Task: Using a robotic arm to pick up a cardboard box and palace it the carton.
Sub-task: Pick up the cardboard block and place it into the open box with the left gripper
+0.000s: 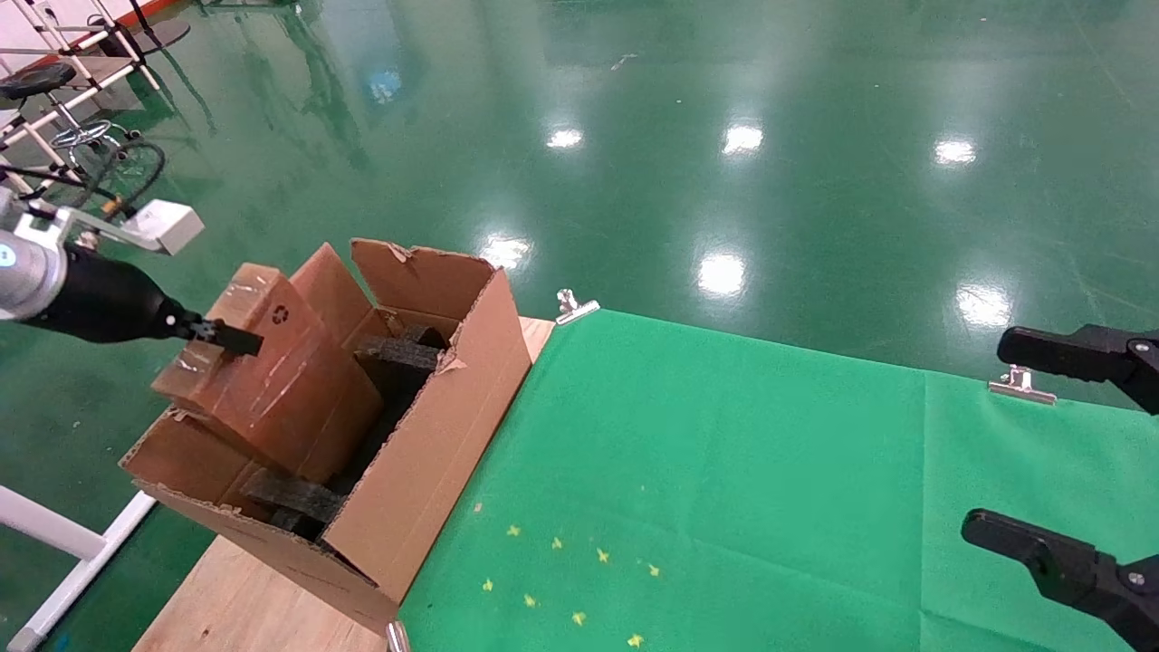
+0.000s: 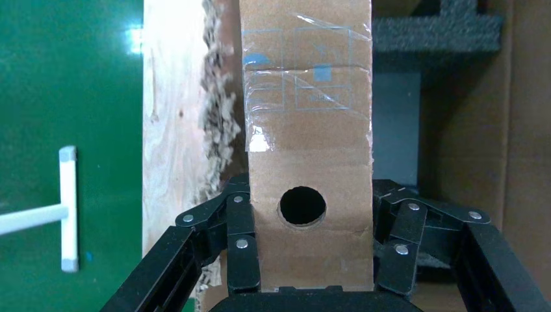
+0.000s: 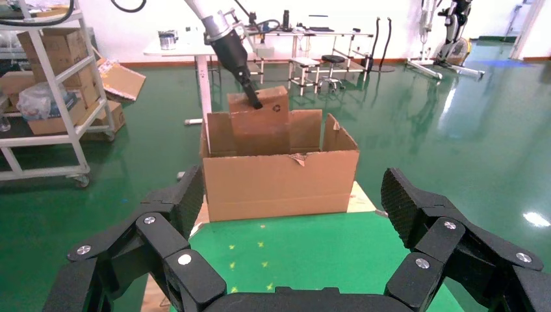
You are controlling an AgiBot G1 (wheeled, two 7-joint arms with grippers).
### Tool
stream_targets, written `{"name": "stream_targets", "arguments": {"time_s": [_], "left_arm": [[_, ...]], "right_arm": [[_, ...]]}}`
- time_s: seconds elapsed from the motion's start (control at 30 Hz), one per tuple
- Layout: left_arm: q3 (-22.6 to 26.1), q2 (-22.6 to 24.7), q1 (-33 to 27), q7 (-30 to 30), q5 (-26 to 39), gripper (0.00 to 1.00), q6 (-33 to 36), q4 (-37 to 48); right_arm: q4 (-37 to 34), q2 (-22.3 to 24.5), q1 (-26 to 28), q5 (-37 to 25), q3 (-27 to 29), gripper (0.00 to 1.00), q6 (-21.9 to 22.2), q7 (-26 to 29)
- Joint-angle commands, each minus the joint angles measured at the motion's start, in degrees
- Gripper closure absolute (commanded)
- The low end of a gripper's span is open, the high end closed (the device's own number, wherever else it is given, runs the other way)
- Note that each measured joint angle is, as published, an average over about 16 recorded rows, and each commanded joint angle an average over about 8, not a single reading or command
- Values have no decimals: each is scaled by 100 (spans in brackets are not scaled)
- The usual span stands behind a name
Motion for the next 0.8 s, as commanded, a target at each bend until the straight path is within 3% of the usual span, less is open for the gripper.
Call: {"name": "stream_targets", "arguments": {"time_s": [0.03,0.8], "left_arm": [[4,11,95,-13,5,100,-24,17],[-154,4,1016,-85,-217,100,-688,41]], "right_arm": [[0,0,0,0,0,0,0,0],[0,0,0,0,0,0,0,0]]}}
